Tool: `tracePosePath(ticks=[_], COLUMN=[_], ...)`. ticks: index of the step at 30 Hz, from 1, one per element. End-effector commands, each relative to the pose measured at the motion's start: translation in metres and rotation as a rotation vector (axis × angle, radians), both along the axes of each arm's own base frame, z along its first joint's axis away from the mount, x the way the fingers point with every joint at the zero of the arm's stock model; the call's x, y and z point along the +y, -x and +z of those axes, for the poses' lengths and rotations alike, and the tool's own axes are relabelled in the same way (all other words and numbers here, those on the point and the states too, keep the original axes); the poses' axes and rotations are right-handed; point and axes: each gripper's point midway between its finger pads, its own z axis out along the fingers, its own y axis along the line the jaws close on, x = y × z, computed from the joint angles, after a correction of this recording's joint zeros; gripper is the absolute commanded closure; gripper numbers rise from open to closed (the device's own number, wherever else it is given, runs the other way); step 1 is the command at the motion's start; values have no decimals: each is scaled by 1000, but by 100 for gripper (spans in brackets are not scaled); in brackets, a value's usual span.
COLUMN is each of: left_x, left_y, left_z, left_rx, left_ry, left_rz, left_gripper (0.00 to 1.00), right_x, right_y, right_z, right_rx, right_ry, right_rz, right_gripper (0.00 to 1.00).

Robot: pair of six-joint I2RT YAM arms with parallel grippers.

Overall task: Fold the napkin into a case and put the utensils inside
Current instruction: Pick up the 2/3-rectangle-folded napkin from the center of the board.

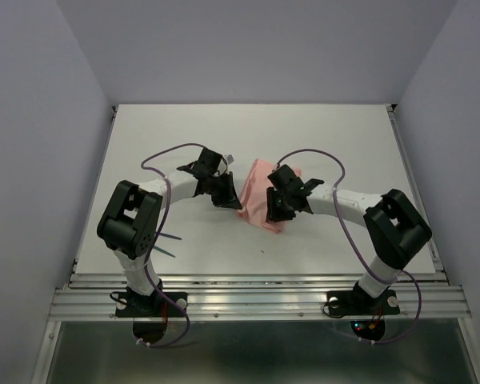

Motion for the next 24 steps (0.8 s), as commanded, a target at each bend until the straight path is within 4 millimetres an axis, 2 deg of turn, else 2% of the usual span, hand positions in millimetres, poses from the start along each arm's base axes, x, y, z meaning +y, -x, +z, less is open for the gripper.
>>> tracePosePath(ticks=[1, 5, 10, 14, 19, 24], left_x=[-2, -1, -2, -2, -3, -4], left_y=[-1, -2, -1, -1, -1, -1], left_z=[5, 4, 5, 3, 4, 2], left_rx=[-23, -24, -24, -23, -23, -19], left_ry=[-5, -2, 1, -2, 6, 8], left_rz=[-10, -5, -6, -7, -9, -13], left_gripper=[100, 100, 100, 100, 100, 100], right_x=[5, 7, 3, 11, 7, 10], right_y=[-2, 8, 6, 11, 12, 12], right_z=[34, 36, 34, 34, 25, 17], right_rx=[-144, -216, -258, -278, -294, -293], right_ry=[59, 164, 265, 285, 416, 433], right_rz=[117, 238, 278, 307, 332, 348], right_gripper=[61, 59, 59, 51, 50, 53])
